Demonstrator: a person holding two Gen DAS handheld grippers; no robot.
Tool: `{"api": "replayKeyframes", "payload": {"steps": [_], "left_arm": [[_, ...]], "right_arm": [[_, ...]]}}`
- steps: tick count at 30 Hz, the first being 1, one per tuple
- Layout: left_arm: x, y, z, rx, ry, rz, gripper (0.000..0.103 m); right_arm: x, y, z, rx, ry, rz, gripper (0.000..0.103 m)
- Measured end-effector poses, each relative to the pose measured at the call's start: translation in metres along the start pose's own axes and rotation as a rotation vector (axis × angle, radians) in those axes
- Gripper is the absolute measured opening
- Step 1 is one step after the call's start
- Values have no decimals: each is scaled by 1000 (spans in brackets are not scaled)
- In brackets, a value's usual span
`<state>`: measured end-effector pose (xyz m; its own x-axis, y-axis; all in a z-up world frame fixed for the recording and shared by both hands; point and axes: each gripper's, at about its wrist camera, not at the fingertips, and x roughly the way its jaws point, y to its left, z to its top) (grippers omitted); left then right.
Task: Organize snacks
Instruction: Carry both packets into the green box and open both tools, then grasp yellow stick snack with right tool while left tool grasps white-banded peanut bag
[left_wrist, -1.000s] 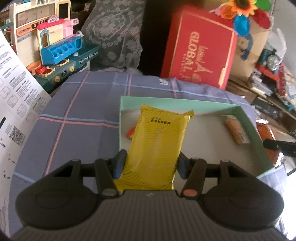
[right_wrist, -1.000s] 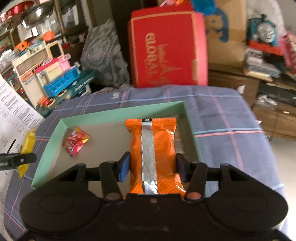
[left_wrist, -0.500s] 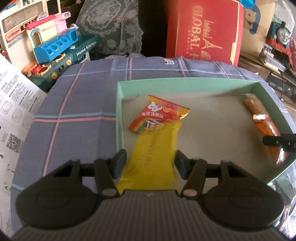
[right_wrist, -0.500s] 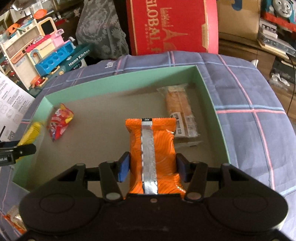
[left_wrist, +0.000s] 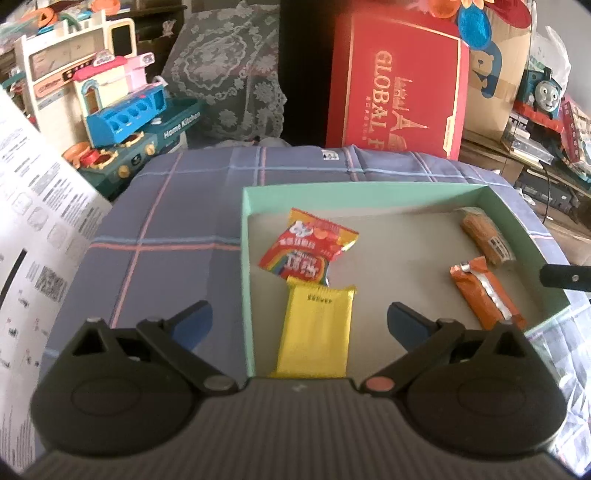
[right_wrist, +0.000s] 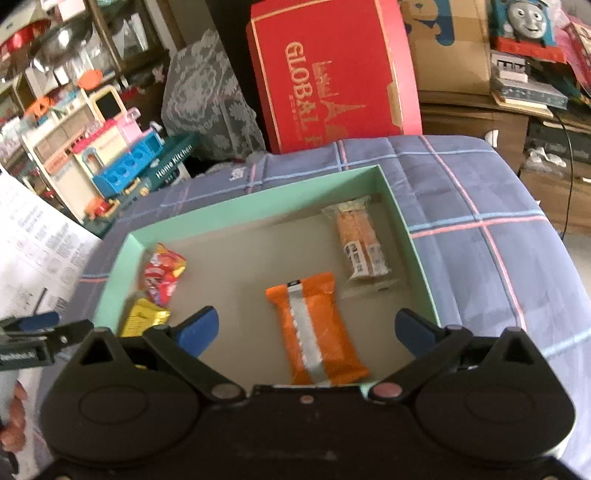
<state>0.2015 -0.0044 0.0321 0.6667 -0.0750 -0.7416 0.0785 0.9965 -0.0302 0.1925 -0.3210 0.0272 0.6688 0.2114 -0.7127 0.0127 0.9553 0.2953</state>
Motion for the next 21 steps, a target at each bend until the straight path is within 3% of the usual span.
{"api": "replayKeyframes", "payload": {"steps": [10,21], "left_arm": [[-23,3,-47,-7,65,-6,103],[-25,0,-70,19,82,37,103]], "right_arm": [[-46,-9,-37,58,0,32,103],[-65,-5,-76,94,32,46,103]]}}
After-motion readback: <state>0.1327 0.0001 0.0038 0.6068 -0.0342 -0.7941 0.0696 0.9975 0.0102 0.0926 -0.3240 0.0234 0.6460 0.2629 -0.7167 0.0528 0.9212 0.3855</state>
